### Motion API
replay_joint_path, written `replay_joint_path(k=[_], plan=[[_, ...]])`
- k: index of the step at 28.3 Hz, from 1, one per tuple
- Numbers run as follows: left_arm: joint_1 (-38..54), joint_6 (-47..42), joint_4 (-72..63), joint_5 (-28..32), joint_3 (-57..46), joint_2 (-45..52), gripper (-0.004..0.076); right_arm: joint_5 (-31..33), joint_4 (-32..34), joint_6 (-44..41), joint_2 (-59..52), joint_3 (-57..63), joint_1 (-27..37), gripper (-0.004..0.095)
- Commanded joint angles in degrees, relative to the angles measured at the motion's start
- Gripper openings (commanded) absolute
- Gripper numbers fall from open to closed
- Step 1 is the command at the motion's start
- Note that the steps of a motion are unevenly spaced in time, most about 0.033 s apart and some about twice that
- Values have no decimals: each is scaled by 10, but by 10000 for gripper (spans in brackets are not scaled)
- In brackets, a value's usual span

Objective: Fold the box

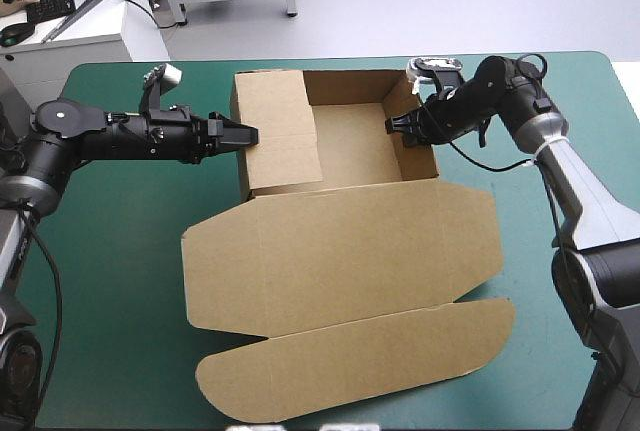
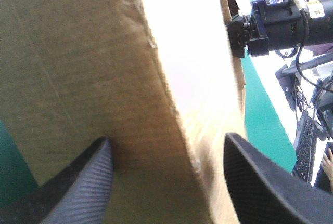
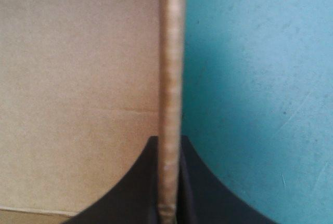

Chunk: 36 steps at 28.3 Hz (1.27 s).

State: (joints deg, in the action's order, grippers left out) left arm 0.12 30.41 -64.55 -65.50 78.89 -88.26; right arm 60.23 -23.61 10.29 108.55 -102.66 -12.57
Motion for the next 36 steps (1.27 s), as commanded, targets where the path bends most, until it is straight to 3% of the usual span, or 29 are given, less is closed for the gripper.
replay_joint_path(k=[1,11,17,22,28,34,36], plan=[[0,3,-43,-1,19,24,441,-33,-32,-13,-34,-15,-14,-18],[0,-24,102,4,19,24,441,-51,53,-66,-34,-21,-80,-12],[-1,-90,217,25,19,24,440,-48,121,-129,-34,-51,-126,-12],[-1,-144,260,43,19,24,434,-43,128,-158,-34,-80,-141,-12],[-6,-183,260,43,19,24,308,-14,172,-186,-33,-84,-141,-12],[-20,-183,260,43,19,24,239,-6,177,-196,-33,-84,-141,-13],[-22,-197,270,50,19,24,92,0,178,-199,-33,-84,-141,-13]])
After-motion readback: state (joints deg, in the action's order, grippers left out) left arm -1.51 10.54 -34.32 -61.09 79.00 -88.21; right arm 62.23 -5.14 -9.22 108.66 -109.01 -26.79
